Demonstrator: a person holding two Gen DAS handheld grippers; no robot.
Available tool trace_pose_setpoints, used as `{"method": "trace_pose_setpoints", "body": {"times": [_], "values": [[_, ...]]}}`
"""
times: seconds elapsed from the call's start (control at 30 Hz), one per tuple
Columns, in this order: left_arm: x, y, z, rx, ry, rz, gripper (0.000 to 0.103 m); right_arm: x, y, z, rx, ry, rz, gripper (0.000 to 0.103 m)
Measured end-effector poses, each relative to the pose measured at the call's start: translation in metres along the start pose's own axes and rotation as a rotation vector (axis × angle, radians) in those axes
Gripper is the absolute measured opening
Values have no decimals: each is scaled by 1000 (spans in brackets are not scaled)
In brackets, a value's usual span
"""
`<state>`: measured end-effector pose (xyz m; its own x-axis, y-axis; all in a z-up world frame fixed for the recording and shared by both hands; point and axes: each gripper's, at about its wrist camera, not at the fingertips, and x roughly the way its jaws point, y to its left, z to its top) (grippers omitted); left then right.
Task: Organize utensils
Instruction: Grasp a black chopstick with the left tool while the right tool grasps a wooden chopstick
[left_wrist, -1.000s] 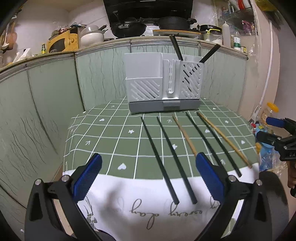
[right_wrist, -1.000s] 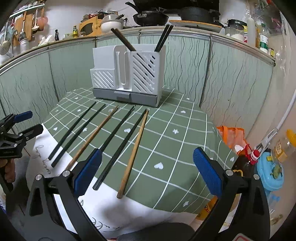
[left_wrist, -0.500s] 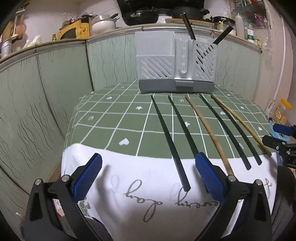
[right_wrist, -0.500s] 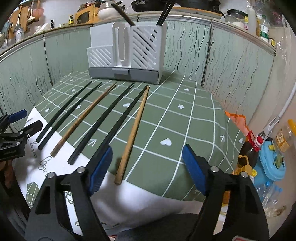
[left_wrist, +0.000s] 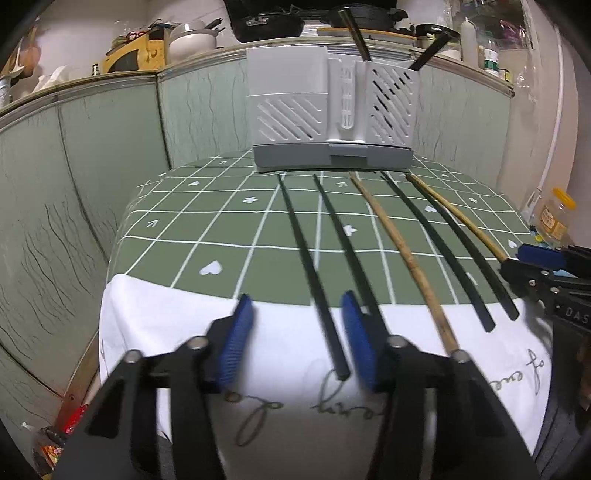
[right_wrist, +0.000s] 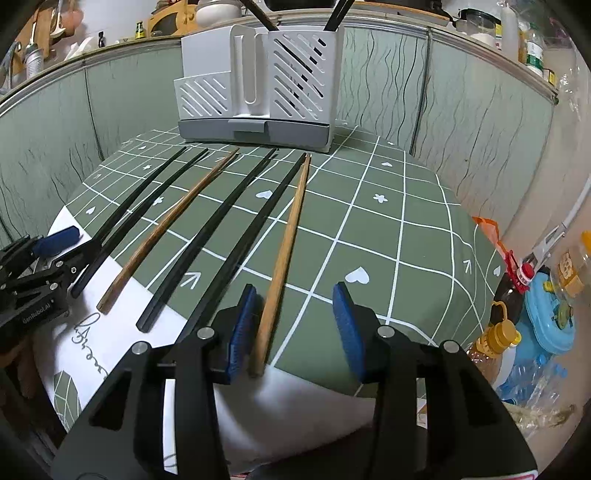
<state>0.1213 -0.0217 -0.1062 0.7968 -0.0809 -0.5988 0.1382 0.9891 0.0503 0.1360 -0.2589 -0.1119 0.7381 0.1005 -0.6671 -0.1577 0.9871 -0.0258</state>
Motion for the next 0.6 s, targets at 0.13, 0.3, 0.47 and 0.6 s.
{"method": "trace_pose_setpoints", "body": {"times": [0.13,0.3,0.47,0.6], "values": [[1,-5,1,18,9,6,39,1,-1,1,3,-3,-1,36],[2,-5,4,10,32,4,39,0,-6,0,30,-4,-20,18],[2,-1,3,2,30,53,12,-1,-7,0,34,-8,-38,7],[1,10,5,-41,43,16,7,-1,-9,0,44,-11,-30,6]]}}
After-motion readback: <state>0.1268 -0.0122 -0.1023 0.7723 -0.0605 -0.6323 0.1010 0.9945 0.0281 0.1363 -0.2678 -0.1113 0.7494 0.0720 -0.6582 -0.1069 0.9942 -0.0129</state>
